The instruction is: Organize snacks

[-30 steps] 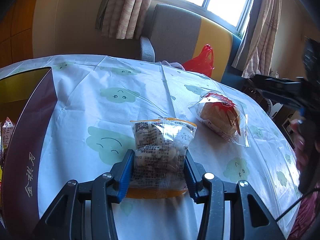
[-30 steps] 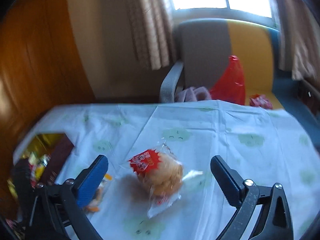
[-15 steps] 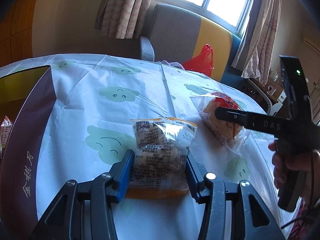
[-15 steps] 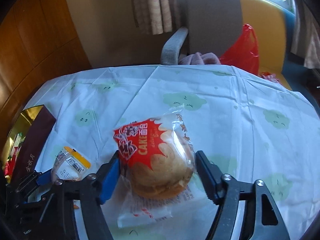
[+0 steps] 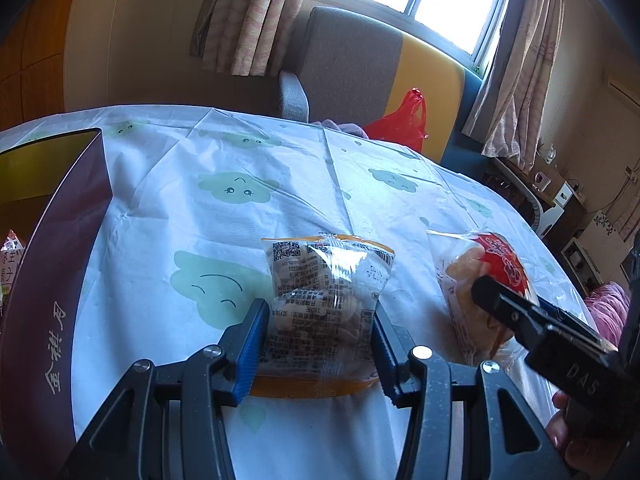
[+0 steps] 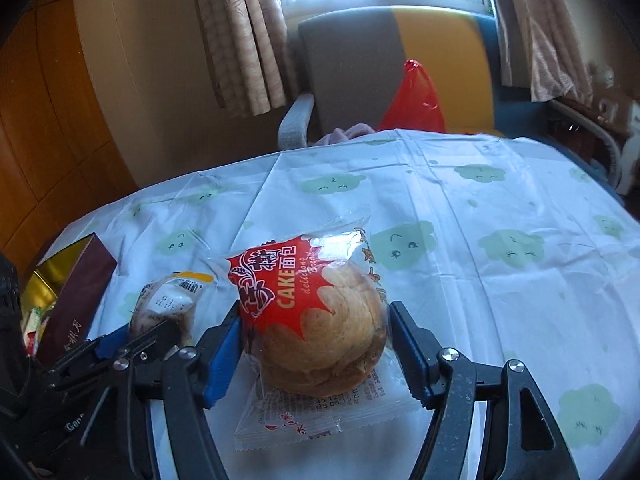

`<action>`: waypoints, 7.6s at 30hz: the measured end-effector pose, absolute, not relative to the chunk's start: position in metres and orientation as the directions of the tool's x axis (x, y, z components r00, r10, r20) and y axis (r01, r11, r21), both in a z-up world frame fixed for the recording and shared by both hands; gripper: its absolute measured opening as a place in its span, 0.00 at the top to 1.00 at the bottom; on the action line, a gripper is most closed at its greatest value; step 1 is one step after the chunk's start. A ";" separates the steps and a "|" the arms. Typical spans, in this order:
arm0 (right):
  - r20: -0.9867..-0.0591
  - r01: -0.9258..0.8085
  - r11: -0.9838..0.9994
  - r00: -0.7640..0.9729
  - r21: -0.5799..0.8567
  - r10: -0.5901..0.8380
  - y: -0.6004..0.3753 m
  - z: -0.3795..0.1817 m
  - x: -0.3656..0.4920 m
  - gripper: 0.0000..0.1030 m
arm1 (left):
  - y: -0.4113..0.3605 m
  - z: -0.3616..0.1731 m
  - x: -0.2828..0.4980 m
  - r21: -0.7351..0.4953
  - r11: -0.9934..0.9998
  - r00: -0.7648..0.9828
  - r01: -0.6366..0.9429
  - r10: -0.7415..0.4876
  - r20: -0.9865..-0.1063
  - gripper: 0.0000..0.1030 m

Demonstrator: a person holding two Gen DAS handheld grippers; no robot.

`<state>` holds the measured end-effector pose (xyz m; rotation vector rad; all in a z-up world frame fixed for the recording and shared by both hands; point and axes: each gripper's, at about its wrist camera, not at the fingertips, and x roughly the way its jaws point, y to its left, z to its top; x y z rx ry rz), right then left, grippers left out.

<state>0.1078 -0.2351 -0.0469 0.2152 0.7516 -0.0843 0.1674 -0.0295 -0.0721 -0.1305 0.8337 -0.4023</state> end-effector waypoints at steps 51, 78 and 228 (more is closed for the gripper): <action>-0.658 0.195 0.979 0.745 0.052 -0.114 -0.222 -0.047 0.100 0.33 | 0.140 0.020 0.139 -0.342 0.933 0.717 0.110 -0.313 -0.623 0.55; -0.659 0.197 0.980 0.741 0.033 -0.127 -0.220 -0.047 0.099 0.33 | 0.274 -0.027 0.185 -0.322 0.903 0.581 -0.286 -0.104 -0.808 0.51; -0.646 -0.202 0.978 0.739 0.060 0.192 0.040 0.021 0.043 0.00 | 0.210 0.031 0.001 0.100 0.949 0.714 -0.300 0.292 -0.637 0.44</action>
